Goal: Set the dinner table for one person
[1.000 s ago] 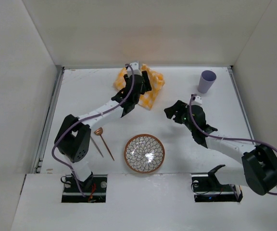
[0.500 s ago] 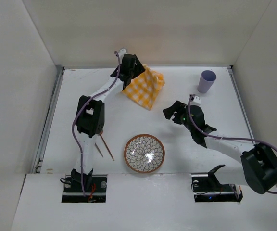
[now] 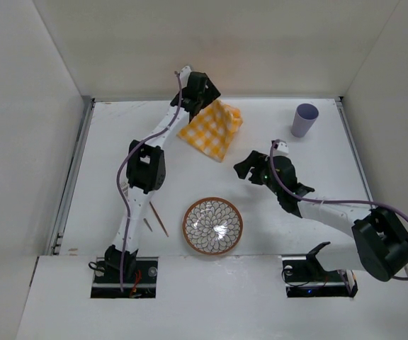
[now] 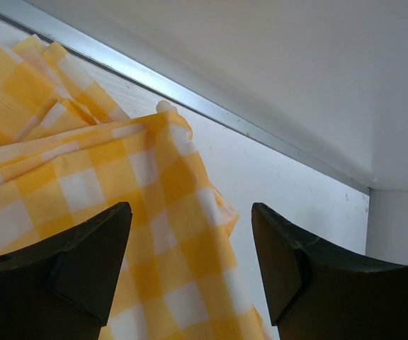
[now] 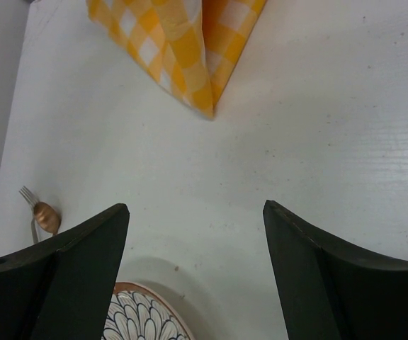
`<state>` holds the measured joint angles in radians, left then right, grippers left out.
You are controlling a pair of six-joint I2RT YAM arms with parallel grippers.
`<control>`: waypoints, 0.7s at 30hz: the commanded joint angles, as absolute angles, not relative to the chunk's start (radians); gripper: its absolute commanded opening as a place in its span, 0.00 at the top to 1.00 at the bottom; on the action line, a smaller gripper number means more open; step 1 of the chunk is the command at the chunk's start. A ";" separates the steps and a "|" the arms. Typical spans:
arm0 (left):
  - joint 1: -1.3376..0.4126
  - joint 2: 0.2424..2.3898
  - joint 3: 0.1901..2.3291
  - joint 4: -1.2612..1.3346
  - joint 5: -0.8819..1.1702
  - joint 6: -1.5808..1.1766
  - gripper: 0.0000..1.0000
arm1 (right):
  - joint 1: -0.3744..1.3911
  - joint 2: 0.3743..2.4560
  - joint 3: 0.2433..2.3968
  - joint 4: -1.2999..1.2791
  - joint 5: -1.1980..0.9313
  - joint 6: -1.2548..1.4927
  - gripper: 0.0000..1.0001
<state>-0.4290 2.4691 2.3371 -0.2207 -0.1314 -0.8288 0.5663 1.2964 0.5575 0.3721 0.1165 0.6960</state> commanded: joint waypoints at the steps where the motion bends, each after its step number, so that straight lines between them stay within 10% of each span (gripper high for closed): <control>1: -0.436 2.503 2.387 -0.253 -0.095 -0.828 0.34 | 0.579 1.279 0.595 0.405 0.115 0.683 0.17; 7: -0.464 2.533 2.378 -0.166 -0.078 -0.825 0.48 | 0.590 1.275 0.597 0.405 0.121 0.683 0.17; 8: -0.475 2.505 2.314 -0.111 -0.077 -0.824 0.67 | 0.590 1.267 0.597 0.405 0.115 0.684 0.17; 12: -0.473 2.438 2.209 -0.048 -0.101 -0.828 0.84 | 0.590 1.252 0.586 0.408 0.124 0.680 0.17; 21: -0.469 2.058 1.789 0.109 -0.214 -0.726 0.94 | 0.573 1.284 0.580 0.422 0.127 0.690 0.18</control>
<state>-0.4694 2.2936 1.8771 -0.0113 -0.1547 -0.7872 0.5819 1.2823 0.5587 0.3714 0.1169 0.6960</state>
